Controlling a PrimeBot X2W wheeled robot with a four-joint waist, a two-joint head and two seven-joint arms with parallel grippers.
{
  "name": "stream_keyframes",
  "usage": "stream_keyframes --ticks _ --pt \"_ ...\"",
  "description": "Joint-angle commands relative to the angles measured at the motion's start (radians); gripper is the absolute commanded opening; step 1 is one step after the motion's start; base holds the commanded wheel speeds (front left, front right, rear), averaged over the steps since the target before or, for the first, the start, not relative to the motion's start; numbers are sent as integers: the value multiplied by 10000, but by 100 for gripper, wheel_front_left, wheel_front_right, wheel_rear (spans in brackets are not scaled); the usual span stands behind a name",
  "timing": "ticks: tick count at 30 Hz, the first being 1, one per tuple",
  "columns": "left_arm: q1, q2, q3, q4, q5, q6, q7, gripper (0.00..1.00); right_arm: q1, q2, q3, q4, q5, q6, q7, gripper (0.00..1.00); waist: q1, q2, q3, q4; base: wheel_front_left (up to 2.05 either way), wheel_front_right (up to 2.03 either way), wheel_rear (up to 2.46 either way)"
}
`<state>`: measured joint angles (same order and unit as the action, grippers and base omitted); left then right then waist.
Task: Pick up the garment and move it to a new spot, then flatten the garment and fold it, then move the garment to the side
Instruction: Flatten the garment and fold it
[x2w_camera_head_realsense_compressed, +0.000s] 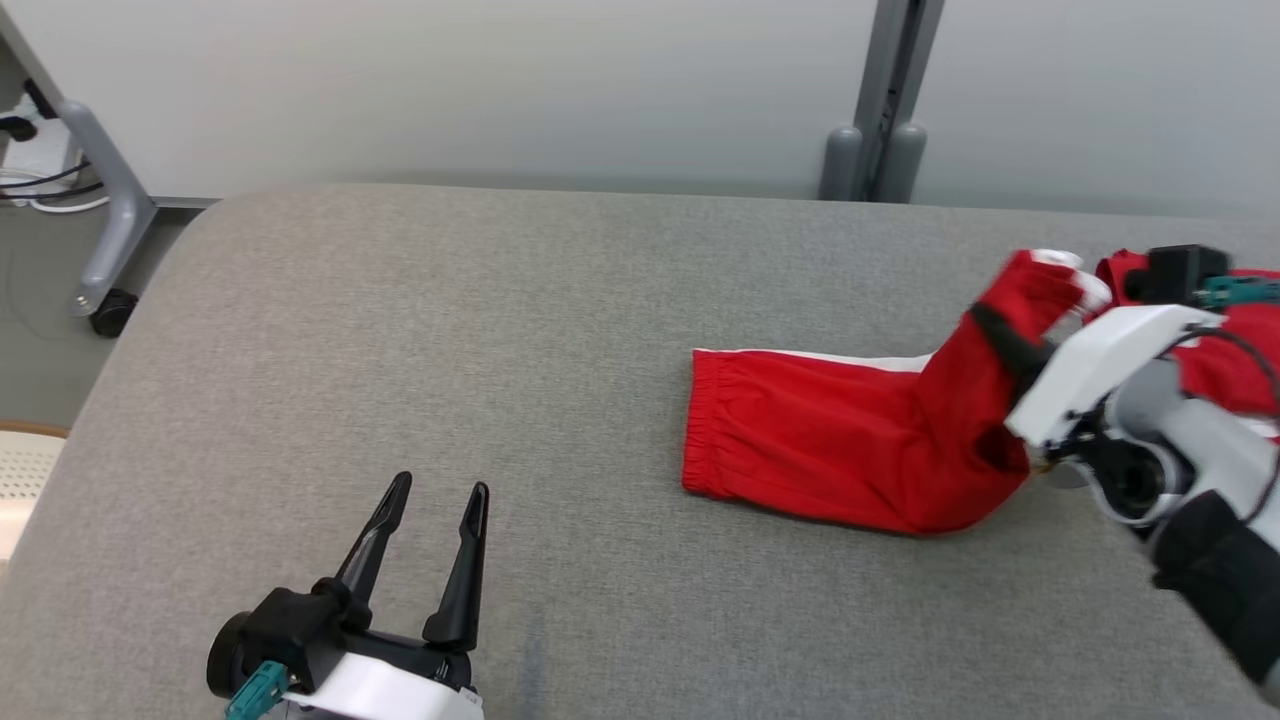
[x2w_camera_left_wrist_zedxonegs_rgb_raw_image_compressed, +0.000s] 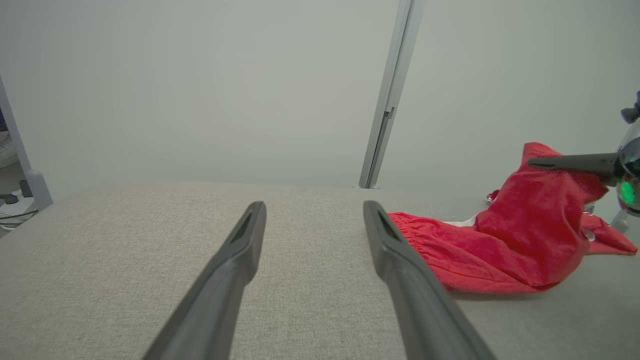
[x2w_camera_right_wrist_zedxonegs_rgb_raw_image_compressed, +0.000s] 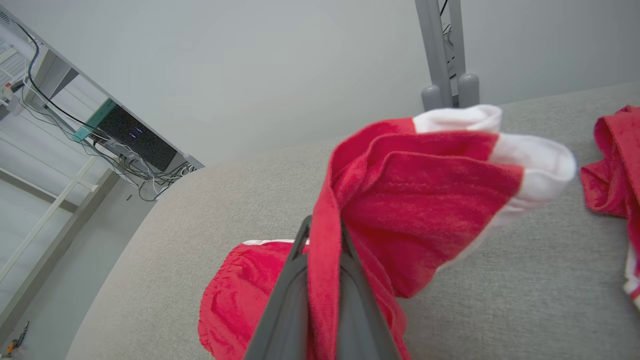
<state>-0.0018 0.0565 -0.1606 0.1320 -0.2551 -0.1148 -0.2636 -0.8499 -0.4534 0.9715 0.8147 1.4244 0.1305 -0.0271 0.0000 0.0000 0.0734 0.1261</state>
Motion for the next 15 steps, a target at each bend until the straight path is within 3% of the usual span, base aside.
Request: stream_keyframes --ticks 1,7,8,15 --pt "-80 26 48 91 64 -62 -7 100 -14 298 40 -111 119 5 191 0 0 0 -131 187 0 0 0" --pt "-185 -5 0 333 127 -112 -7 100 -179 1424 112 224 429 5 483 0 0 0 -195 615 0 0 0" --pt "-249 -9 -18 390 136 -127 -7 100 -252 1831 93 543 530 5 554 0 0 0 -162 776 0 0 0" --pt "-435 -26 -75 584 162 -147 -7 100 -514 2941 246 1944 616 5 892 0 0 0 42 1266 0 0 0"
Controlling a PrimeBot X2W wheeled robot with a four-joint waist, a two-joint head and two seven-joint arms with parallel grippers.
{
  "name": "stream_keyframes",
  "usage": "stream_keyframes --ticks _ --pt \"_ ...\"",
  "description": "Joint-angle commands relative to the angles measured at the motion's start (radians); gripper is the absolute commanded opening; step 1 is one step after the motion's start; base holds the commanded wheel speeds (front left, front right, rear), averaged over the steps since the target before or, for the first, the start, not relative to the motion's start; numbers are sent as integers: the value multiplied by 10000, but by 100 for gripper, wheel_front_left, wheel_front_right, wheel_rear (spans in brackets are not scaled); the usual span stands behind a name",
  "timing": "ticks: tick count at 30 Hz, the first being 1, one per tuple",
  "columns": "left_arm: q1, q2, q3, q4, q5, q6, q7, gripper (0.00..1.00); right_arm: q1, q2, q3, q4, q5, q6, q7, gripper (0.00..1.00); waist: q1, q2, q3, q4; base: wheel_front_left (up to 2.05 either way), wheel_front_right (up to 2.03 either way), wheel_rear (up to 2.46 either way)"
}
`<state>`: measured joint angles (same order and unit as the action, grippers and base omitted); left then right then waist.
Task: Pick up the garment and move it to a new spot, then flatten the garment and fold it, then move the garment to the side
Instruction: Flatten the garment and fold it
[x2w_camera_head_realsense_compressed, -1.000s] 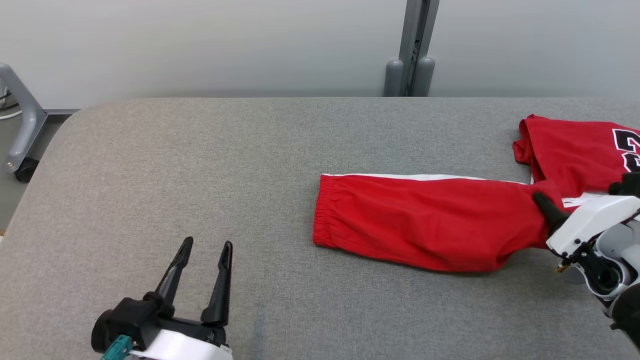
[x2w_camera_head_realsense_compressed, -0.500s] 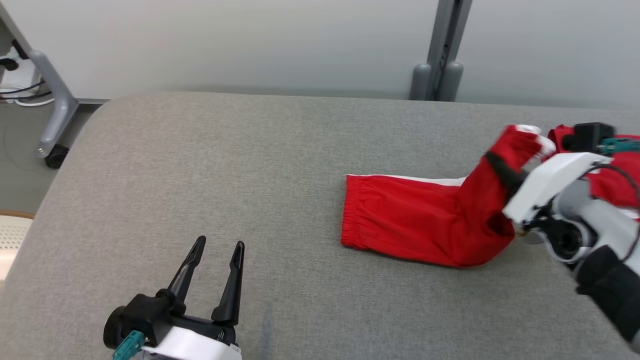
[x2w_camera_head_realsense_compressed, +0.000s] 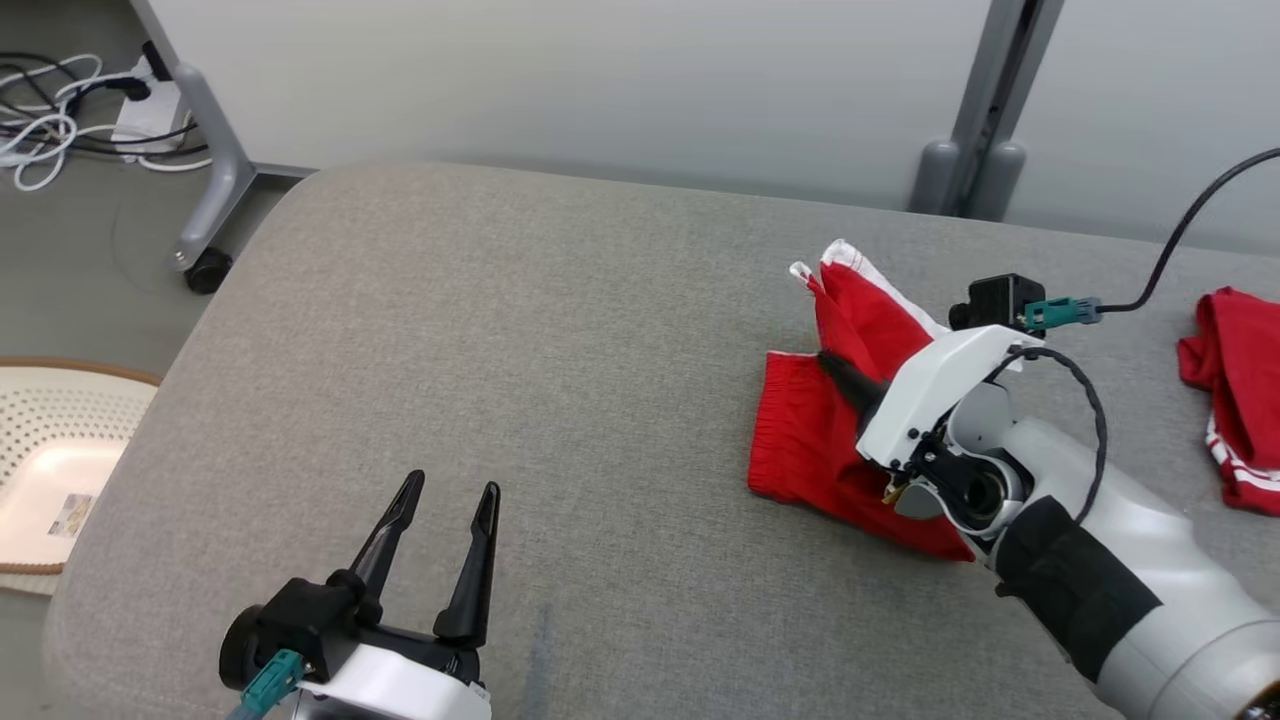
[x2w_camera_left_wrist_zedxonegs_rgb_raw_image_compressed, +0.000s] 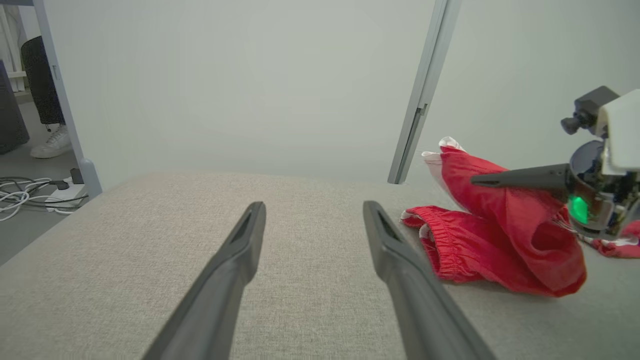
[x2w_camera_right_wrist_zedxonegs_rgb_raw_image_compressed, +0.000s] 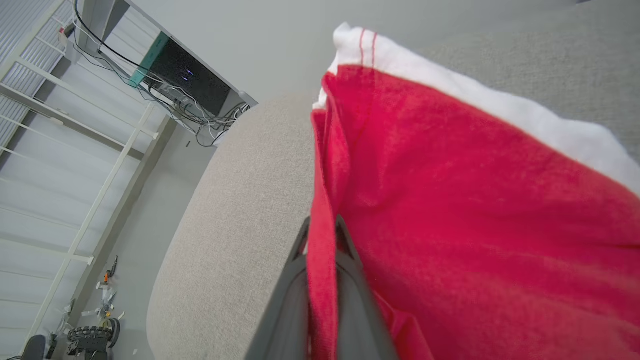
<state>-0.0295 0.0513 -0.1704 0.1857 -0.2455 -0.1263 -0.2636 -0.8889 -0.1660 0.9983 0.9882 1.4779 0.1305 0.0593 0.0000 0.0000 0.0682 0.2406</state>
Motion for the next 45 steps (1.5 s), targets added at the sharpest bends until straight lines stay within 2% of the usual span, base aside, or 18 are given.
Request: stream_keyframes --ticks 1,3,4,5,6,11,15,22,29,30,32,36,40,45 --pt "-195 24 28 62 68 -36 -9 100 -155 173 14 457 59 5 102 0 0 0 126 162 0 0 0" --pt "-231 20 29 78 73 -40 -9 100 -200 277 53 673 12 5 109 0 0 0 156 194 0 0 0" --pt "-259 20 36 89 78 -43 -9 100 -253 389 58 804 5 5 90 31 0 0 179 215 0 0 0" --pt "-266 20 52 109 79 -44 -9 100 -286 485 73 879 9 5 94 80 0 0 199 227 0 0 0" --pt "-265 19 72 127 79 -46 -9 100 -291 554 107 929 1 5 159 100 0 0 213 221 0 0 0" --pt "-159 13 206 155 95 -54 -7 100 -318 671 200 449 -47 5 -18 100 0 0 95 -123 0 0 0" --pt "-37 17 393 69 162 -56 -7 100 -344 341 256 -514 -211 5 -432 100 0 0 -121 -629 0 0 0" --pt "221 18 746 -130 234 -61 -7 100 -166 -1134 188 -2259 -886 5 -2116 100 0 0 -435 -1531 0 0 0" --pt "462 15 923 -461 227 -48 -7 100 931 -2574 -455 -2943 -1694 5 -3210 100 0 0 -670 -1962 0 0 0" --pt "506 12 941 -504 211 -41 -7 100 1193 -2740 -791 -3003 -1853 3 -3247 100 0 0 -703 -1980 0 0 0" --pt "527 13 1001 -631 220 -34 -9 100 1672 -3023 -2115 -3368 -2627 5 -3254 100 0 0 -725 -2021 0 0 0" --pt "688 11 1133 -770 220 29 -7 100 3835 -2688 -4885 -4678 -4944 5 -3242 100 0 0 -765 -2154 0 0 0" --pt "792 10 1338 -909 242 88 -7 100 5976 -1797 -7142 -6458 -7143 3 -3235 100 0 0 -730 -2327 0 0 0" --pt "719 11 1483 -1007 247 99 -7 100 8034 -557 -8703 -7979 -9026 3 -3235 100 0 0 -619 -2333 0 0 0"
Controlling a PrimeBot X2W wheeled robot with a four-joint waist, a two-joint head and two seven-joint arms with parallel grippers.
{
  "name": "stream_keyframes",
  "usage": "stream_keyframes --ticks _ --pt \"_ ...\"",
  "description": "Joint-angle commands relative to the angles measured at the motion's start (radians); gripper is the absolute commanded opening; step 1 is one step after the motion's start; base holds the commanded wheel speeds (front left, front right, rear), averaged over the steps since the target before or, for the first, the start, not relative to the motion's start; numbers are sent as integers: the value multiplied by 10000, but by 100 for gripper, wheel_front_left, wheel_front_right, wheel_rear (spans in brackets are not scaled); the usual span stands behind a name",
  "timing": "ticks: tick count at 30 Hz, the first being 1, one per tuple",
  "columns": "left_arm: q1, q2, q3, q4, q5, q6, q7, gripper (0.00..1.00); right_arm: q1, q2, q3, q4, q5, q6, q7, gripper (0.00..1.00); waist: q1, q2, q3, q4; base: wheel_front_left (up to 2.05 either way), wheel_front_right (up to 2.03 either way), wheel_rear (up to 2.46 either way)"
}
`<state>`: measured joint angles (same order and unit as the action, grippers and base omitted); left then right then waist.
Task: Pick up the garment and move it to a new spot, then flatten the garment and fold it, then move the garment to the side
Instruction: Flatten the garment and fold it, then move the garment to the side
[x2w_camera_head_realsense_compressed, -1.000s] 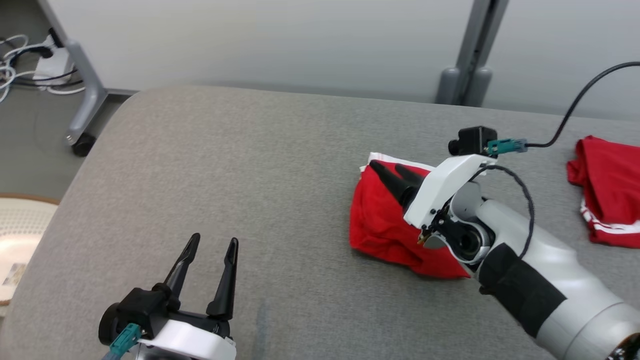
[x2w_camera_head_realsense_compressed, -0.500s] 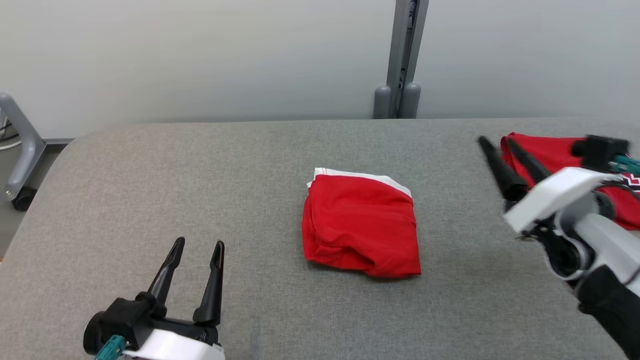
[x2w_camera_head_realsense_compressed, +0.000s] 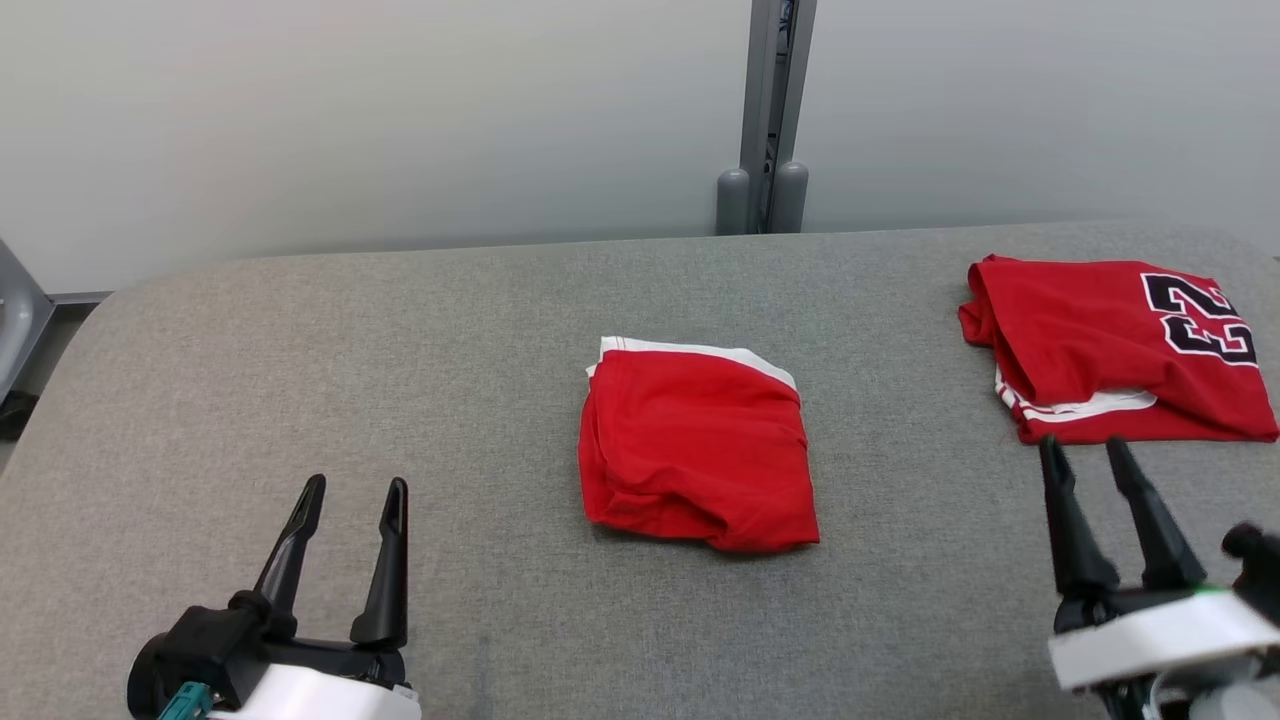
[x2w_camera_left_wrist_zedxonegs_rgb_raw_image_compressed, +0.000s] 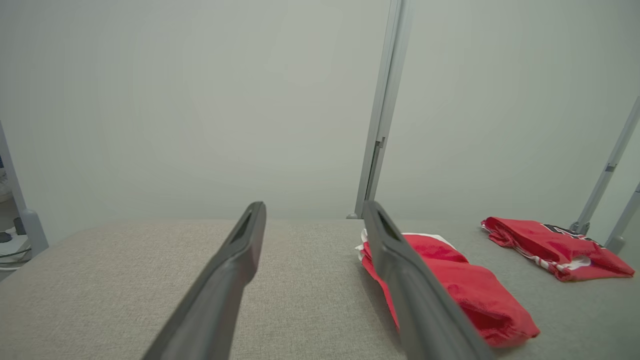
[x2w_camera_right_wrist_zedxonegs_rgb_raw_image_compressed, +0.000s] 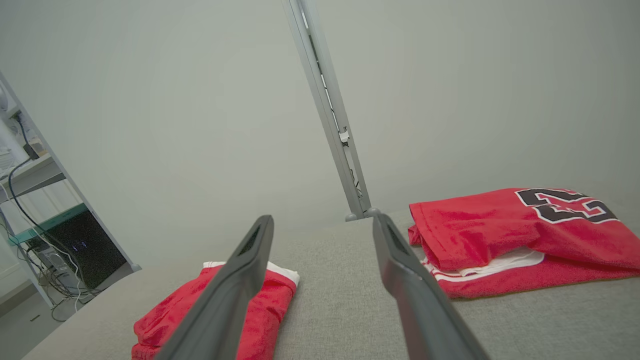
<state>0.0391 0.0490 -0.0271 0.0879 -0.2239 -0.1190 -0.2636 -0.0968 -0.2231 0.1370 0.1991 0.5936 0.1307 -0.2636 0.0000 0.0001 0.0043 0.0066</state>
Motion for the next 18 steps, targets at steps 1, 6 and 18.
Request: stream_keyframes --ticks 1,6,18 --pt "33 34 50 -29 31 26 -7 100 113 15 -89 -89 -183 1 -6 100 0 -1 20 7 0 0 0" --pt "25 34 159 51 47 69 -7 100 852 653 -559 -370 -1535 1 -7 100 0 -1 127 -77 0 0 0" --pt "-88 35 42 320 -20 269 -7 100 507 998 -433 -67 -2300 1 -8 100 0 -1 212 -170 0 0 0"
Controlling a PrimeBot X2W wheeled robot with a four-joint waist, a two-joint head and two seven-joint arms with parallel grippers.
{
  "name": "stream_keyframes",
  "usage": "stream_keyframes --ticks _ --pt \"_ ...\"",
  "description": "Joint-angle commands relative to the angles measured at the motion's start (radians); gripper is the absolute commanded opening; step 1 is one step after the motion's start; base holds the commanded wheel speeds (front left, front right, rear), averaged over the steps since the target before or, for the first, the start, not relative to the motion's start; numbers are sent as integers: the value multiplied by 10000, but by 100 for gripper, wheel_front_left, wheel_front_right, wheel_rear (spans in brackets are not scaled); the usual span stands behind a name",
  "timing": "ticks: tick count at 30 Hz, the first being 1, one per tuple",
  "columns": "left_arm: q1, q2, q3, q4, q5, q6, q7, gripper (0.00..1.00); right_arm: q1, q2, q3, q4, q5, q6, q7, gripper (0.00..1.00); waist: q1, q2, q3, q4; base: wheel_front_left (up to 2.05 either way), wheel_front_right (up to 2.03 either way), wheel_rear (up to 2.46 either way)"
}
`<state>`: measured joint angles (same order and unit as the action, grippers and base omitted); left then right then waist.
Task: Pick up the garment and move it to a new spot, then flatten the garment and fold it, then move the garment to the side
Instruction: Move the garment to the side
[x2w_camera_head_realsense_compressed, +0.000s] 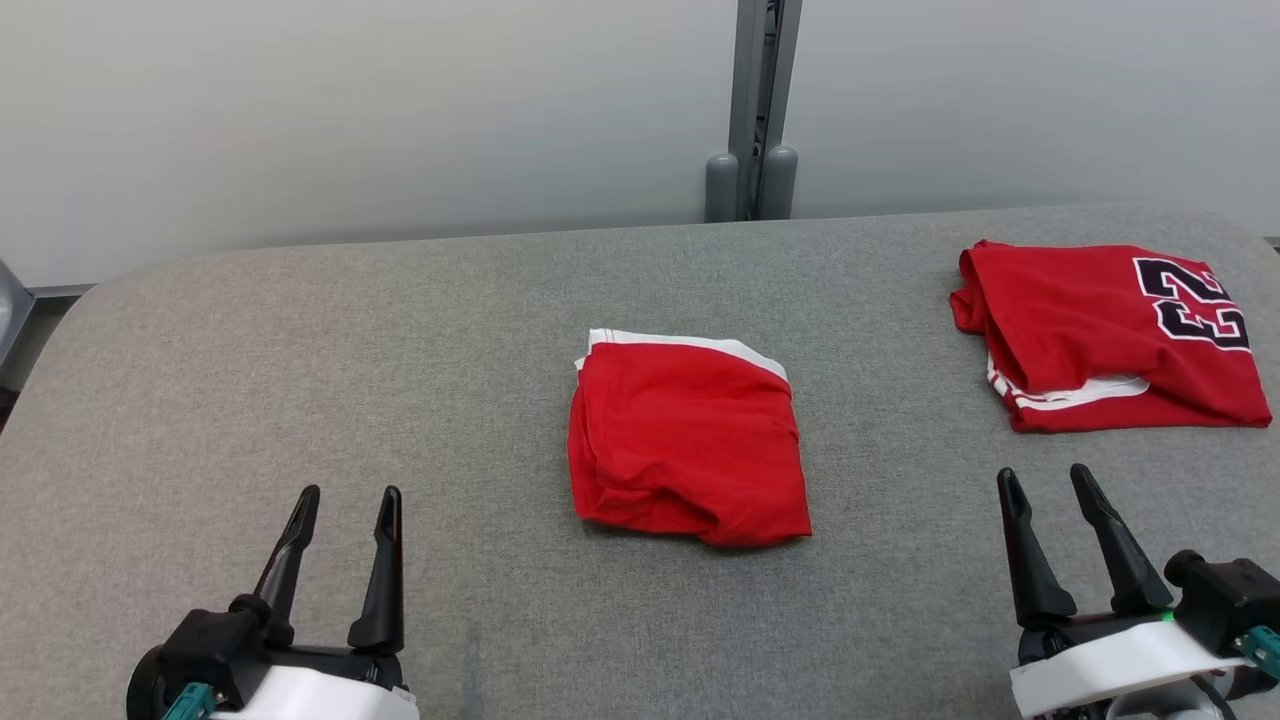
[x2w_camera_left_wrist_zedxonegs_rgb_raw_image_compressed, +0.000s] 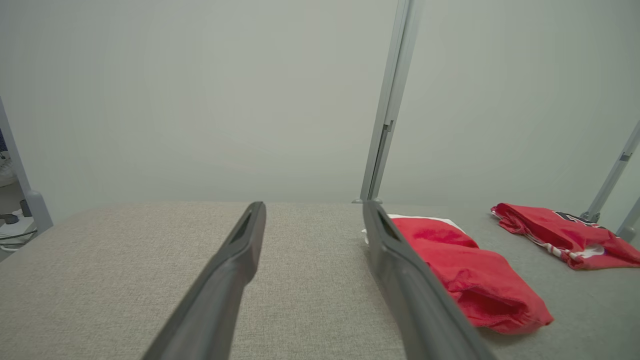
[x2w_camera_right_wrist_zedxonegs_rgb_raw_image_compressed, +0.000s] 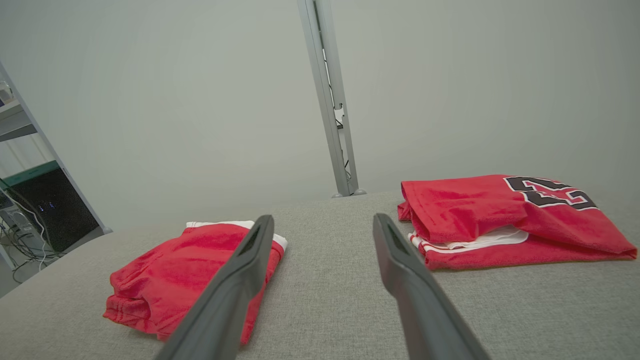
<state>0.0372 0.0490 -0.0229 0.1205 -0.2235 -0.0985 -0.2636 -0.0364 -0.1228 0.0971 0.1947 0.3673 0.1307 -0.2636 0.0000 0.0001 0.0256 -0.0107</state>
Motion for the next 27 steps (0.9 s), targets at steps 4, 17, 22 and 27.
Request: stream_keyframes --ticks 4,17,22,27 --pt "-100 33 -13 -28 -22 41 -7 100 -104 -13 -67 -19 -34 1 -8 100 0 -1 7 39 0 0 0" --pt "-401 35 -225 88 15 -29 -7 100 -2459 -197 1382 2848 2483 1 1828 100 0 -1 363 582 0 0 0" --pt "-532 39 -361 219 31 -70 -9 100 -4265 -172 1431 4871 4133 3 4008 100 0 -1 517 1162 0 0 0" --pt "-603 36 -373 266 49 -92 -7 100 -5185 -57 1346 5844 4892 3 5156 100 0 -1 624 1483 0 0 0"
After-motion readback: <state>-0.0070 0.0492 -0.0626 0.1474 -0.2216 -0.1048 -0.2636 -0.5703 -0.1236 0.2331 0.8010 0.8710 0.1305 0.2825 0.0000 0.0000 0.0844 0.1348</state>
